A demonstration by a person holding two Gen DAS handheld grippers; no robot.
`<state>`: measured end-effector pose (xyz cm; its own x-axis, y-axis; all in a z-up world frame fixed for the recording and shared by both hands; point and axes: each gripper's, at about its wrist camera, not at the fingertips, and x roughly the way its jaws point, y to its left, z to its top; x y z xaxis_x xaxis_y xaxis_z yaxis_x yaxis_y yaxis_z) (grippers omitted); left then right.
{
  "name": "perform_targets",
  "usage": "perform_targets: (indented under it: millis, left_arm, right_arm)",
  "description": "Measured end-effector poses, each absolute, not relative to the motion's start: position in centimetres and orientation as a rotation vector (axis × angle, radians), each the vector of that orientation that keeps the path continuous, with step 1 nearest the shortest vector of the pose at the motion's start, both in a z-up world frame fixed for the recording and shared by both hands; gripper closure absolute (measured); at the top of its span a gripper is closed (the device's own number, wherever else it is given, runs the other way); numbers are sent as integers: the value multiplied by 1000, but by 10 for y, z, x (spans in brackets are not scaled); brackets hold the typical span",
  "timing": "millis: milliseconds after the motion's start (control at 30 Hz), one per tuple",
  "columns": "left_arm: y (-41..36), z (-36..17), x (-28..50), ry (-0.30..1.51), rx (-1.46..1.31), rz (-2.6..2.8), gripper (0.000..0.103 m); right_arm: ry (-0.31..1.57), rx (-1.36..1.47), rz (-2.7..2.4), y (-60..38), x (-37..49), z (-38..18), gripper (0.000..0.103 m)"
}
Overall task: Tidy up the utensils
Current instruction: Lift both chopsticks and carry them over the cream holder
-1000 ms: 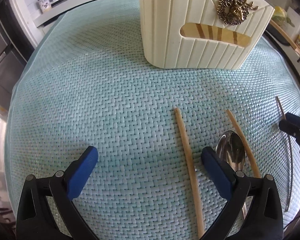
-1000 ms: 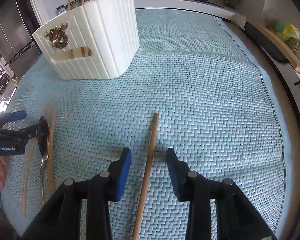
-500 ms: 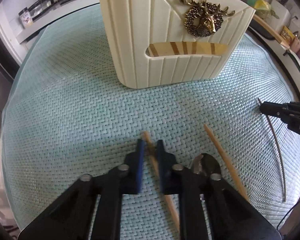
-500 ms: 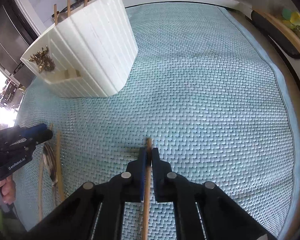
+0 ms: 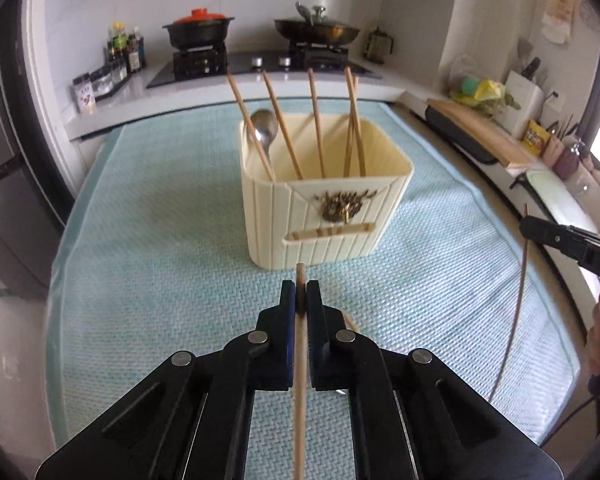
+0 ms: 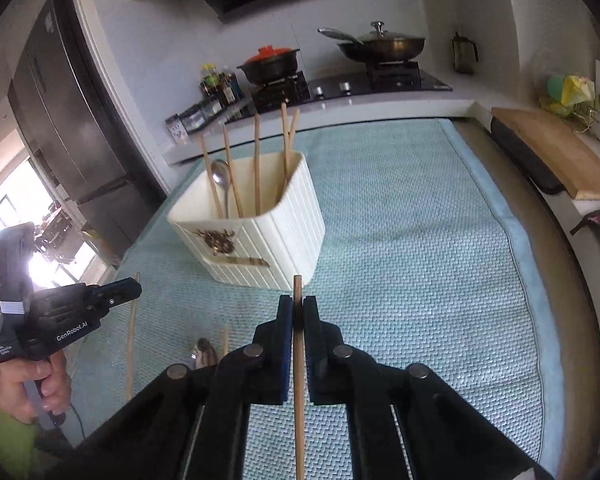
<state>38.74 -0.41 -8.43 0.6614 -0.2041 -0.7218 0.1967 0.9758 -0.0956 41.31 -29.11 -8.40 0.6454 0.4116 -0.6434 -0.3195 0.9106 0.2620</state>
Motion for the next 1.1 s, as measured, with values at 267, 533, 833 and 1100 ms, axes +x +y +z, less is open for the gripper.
perform_targets:
  millis: [267, 533, 833, 1100]
  left_arm:
    - [17, -46, 341, 688, -43, -230, 100]
    - [32, -9, 310, 561, -89, -222, 100]
    - [41, 5, 305, 511, -126, -222, 100]
    - [47, 17, 310, 472, -149, -212, 100]
  right_arm:
    - [581, 102, 434, -272, 330, -33, 98]
    - [458, 50, 419, -260, 303, -10, 98]
    - [387, 35, 426, -256, 285, 19, 98]
    - [349, 18, 424, -250, 282, 32, 98]
